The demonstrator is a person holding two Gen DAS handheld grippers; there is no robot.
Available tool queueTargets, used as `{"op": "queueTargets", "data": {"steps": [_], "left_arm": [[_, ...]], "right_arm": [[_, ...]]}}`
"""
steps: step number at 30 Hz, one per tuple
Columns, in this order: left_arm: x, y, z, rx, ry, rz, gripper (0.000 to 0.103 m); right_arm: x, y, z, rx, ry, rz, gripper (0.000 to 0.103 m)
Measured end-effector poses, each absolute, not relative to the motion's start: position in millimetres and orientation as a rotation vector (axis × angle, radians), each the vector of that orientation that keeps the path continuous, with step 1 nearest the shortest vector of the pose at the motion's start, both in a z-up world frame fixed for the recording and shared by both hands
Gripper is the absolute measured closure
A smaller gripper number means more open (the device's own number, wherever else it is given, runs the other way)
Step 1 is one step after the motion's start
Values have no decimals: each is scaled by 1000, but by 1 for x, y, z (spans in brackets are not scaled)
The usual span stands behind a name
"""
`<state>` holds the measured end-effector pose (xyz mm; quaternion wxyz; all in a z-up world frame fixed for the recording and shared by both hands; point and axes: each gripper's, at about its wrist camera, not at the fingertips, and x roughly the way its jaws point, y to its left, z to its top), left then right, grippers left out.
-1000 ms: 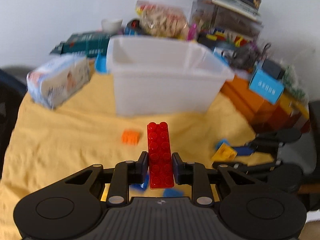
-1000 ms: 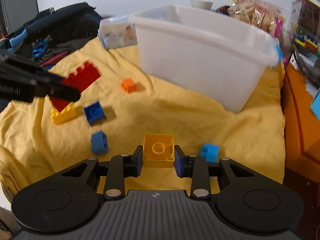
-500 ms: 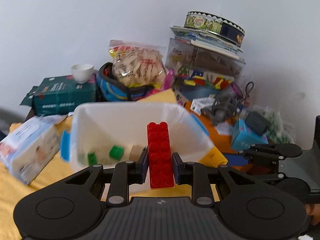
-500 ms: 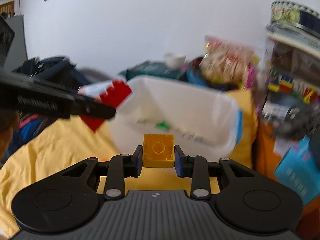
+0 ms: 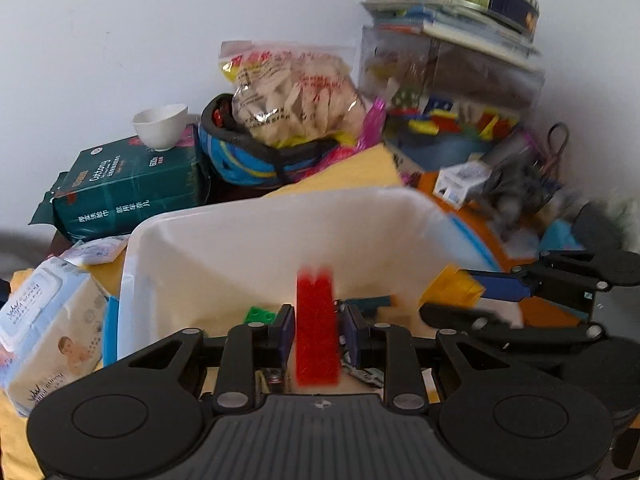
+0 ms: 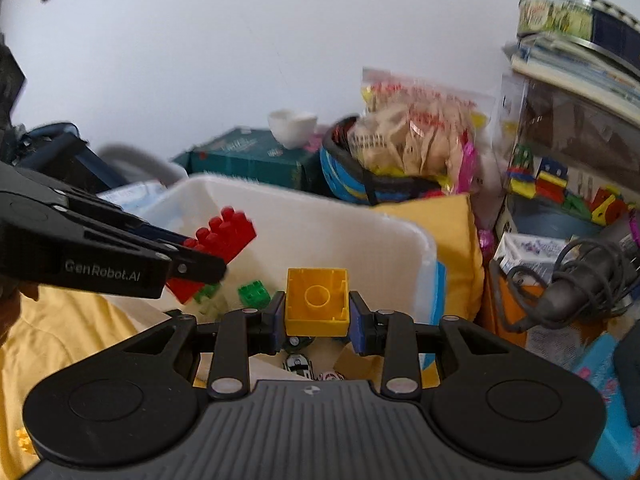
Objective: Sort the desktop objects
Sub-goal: 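Open both tools to drop the bricks into the bin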
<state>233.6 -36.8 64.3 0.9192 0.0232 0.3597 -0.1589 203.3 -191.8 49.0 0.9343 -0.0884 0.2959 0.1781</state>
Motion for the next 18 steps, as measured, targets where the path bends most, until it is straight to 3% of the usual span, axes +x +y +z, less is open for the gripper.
{"op": "queueTargets", "data": {"steps": [2,8,12,18], "left_arm": [[234,-36,64,38,742,-322,69],[220,-26,67,1,731,-303,62],[204,-22,76,-2,695,-296,60],[178,-17,92,-8,636,-265,56]], "right_arm": [[206,-183,39,-235,627,349,55],[198,-180,34,-208,618,370,55],[189,-182,37,-183,593,373,45],[175,-185,45,-172,563,388,44]]}}
